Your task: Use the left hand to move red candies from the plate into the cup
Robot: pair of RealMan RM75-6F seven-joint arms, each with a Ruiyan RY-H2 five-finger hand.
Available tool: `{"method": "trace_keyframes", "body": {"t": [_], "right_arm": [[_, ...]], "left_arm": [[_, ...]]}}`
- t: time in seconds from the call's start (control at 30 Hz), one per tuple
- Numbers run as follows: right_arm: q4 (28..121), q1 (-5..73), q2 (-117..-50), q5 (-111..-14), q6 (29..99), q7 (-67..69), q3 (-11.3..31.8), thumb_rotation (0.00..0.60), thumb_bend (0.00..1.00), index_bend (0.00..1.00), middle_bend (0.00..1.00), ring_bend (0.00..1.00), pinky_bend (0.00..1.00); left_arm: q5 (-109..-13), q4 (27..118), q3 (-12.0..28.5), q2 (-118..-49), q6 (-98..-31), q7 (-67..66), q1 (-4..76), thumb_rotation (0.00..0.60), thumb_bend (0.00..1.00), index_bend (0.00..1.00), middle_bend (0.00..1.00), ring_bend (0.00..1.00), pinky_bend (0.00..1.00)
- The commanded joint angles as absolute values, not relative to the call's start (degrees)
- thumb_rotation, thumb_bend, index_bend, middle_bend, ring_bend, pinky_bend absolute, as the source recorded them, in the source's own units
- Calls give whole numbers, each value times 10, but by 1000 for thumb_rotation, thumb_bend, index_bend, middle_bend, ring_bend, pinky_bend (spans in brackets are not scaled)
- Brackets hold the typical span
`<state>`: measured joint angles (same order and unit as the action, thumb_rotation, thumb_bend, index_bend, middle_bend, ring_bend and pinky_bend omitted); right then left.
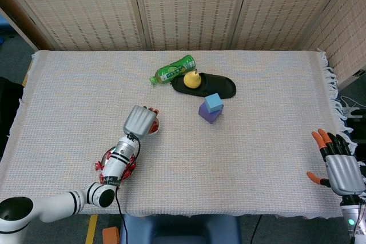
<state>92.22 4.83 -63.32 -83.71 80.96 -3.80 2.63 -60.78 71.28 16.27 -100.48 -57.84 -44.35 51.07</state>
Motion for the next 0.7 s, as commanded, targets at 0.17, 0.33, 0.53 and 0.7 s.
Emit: {"method": "trace_keyframes", "body": {"t": [0.17,0.33,0.53,0.7], "right_arm": [[922,48,-632,-839,810,-36,25,600,0,0,0,0,0],[923,48,-632,-839,809,-36,25,600,0,0,0,0,0],[926,44,-629,-844,818,-33,23,600,0,0,0,0,0],[925,44,-628,-842,816,-32,24,600,0,0,0,0,0]], "left_arm": [[-616,706,156,-1008,-591,-432,513,600,428,496,559,554,933],[-613,716,149,-1005,-591,-433,512,600,421,379,470,475,879],[-616,704,143,-1007,-592,-434,517,600,417,268,371,361,729],[-611,715,141,-1000,-592,-434,516,600,412,258,357,348,700]]}}
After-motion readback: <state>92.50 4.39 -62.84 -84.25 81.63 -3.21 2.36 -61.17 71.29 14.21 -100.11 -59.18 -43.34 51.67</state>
